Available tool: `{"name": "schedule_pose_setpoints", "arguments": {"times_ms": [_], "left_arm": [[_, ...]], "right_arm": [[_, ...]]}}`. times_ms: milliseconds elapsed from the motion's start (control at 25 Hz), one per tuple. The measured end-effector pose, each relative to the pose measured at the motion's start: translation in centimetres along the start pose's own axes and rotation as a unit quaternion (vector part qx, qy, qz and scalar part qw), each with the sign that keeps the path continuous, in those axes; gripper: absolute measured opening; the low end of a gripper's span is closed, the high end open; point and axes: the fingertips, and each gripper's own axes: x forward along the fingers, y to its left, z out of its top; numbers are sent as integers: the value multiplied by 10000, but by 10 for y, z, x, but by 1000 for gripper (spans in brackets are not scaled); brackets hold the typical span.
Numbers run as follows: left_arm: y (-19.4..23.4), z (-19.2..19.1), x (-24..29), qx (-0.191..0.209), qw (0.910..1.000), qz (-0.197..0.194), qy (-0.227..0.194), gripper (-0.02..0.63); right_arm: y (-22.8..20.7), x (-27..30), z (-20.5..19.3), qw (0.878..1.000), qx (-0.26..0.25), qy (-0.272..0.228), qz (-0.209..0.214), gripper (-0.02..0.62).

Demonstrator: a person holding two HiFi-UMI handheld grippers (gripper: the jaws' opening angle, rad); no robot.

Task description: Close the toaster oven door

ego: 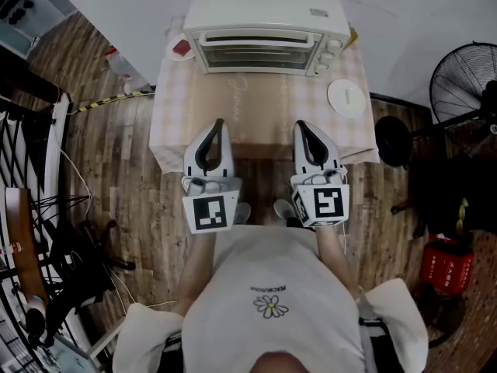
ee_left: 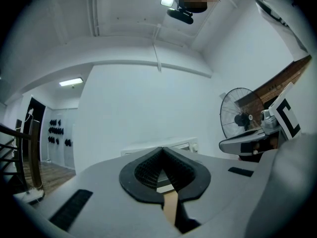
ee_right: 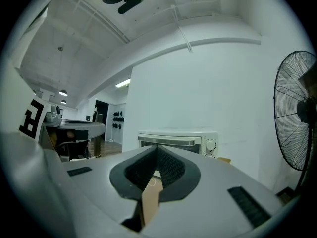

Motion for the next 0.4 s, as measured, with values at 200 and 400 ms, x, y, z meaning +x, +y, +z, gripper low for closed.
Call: {"name": "schedule_pose_setpoints", "arguments": {"times_ms": [200, 400], "left_arm": [[4, 1, 0, 20, 10000, 16, -27, 17], [6, 0, -3, 1, 10000, 13, -12, 17]], "right_arm": [[0, -1, -1, 10000, -30, 26, 2, 11], [1, -3, -1, 10000, -50, 46, -14, 9]]}}
